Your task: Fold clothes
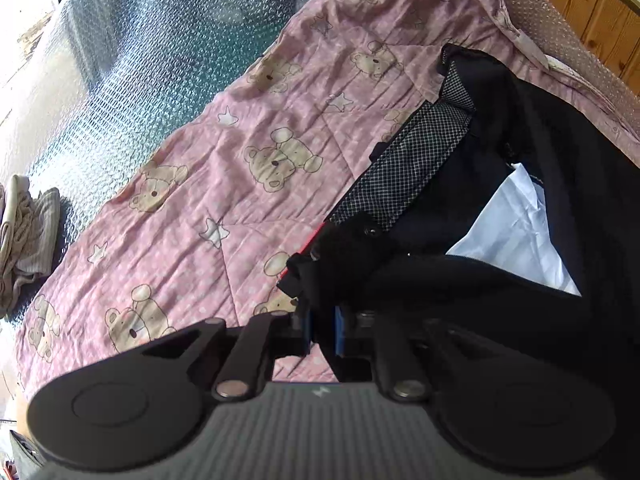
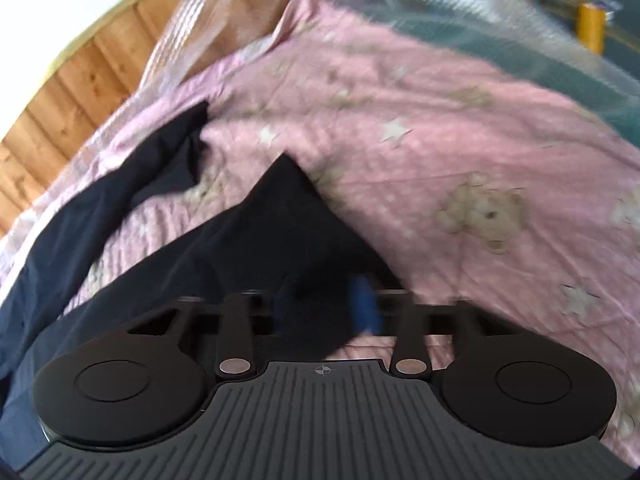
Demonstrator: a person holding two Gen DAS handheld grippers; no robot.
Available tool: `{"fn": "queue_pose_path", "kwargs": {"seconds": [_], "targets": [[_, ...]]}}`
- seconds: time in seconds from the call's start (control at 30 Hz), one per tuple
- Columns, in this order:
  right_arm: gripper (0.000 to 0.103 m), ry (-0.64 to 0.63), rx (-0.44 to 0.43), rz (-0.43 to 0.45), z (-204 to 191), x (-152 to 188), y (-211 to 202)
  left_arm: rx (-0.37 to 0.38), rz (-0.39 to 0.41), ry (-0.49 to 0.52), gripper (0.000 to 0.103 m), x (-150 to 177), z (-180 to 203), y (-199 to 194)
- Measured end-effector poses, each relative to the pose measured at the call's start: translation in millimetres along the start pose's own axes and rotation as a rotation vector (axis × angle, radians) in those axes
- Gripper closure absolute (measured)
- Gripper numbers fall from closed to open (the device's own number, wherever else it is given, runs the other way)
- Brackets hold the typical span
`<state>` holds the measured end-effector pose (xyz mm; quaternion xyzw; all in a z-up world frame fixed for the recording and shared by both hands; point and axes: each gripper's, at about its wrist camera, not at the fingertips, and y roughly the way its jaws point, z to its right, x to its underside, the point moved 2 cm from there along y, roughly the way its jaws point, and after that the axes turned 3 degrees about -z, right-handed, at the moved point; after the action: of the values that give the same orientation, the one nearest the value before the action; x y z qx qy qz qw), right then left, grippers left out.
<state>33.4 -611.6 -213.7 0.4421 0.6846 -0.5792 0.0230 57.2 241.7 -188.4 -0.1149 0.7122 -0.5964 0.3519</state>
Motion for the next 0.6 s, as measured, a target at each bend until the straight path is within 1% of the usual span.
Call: {"fn": "queue_pose_path", "kwargs": {"seconds": [0.1,0.17,0.2,0.27,0.33,0.37,0.4,0.43,0.47,0.5,0.53,0.6], "targets": [[0.103,-0.011,-0.038,0.018,-7,-18,-16,0.050,0.022,-0.005,0.093,-10,-8,-24],[0.103,0.033,-0.038,0.100,-6,-32,-65,0.095,0.022,-0.006,0.093,-16,-20,-47],[0.103,0.036,-0.032,0.131,-4,-36,-85,0.111,0.017,-0.004,0.093,-16,-26,-56],[0.103,-0.004,0.025,0.128,3,-39,-105,0.100,-0.011,0.003,0.092,-11,-37,-59],[0.103,-0.037,0.045,0.042,14,-34,-87,0.077,-0.072,0.003,0.089,-2,-44,-37],[0.091,-0.003,0.018,-0.009,21,-29,-69,0.064,-0.104,-0.011,0.086,4,-46,-24],[0.079,0.030,-0.008,-0.055,27,-25,-51,0.046,-0.134,-0.043,0.080,11,-49,-11],[0.068,0.059,-0.026,-0.071,31,-20,-36,0.029,-0.152,-0.071,0.076,17,-50,-2],[0.055,0.085,-0.042,-0.084,34,-15,-23,0.014,-0.155,-0.092,0.075,23,-49,2],[0.055,0.090,-0.040,-0.077,33,-10,-12,-0.001,-0.150,-0.106,0.073,28,-47,3],[0.055,0.096,-0.037,-0.069,33,-6,-2,-0.012,-0.136,-0.107,0.073,32,-43,1],[0.054,0.078,-0.041,-0.055,27,5,12,-0.003,-0.115,-0.097,0.072,39,-38,-7]]}}
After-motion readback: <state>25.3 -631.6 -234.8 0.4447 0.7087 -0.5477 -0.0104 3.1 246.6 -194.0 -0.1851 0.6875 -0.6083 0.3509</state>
